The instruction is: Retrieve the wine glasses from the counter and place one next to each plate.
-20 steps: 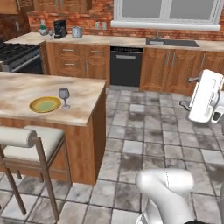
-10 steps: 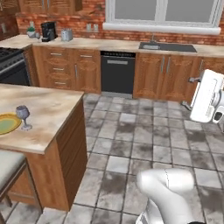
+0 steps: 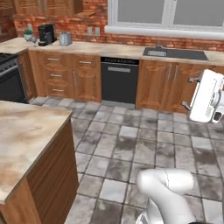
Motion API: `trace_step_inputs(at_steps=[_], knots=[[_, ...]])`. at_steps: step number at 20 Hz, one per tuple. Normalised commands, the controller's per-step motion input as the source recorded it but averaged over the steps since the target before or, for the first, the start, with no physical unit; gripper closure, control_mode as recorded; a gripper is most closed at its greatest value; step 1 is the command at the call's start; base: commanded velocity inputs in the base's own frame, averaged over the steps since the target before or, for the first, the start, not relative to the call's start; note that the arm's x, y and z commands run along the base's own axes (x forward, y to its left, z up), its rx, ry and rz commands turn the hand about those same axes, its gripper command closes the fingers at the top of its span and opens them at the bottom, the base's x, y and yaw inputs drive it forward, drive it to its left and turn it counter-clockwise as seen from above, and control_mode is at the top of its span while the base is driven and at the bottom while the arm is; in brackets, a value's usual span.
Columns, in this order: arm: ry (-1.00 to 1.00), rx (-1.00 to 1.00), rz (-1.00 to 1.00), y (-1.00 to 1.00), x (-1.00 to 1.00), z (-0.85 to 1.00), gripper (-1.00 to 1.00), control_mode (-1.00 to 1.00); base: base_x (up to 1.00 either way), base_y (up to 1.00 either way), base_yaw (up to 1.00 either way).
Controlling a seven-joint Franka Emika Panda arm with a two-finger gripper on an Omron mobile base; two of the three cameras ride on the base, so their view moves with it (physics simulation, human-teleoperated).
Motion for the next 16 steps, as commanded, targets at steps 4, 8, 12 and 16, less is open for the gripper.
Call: trace_step_inputs(at_steps=[4, 8, 12, 16], knots=[[0.00, 0.00, 0.00, 0.00, 0.00, 0.00, -1.00, 1.00, 1.00, -0.79, 0.16], [0.00, 0.00, 0.00, 0.00, 0.00, 0.00, -1.00, 1.00, 1.00, -0.50, 0.14], [0.00, 0.00, 0.00, 0.00, 0.00, 0.00, -1.00, 1.00, 1.00, -0.24, 0.17], [0.00, 0.00, 0.00, 0.00, 0.00, 0.00, -1.00, 1.00, 1.00, 0.00, 0.16]])
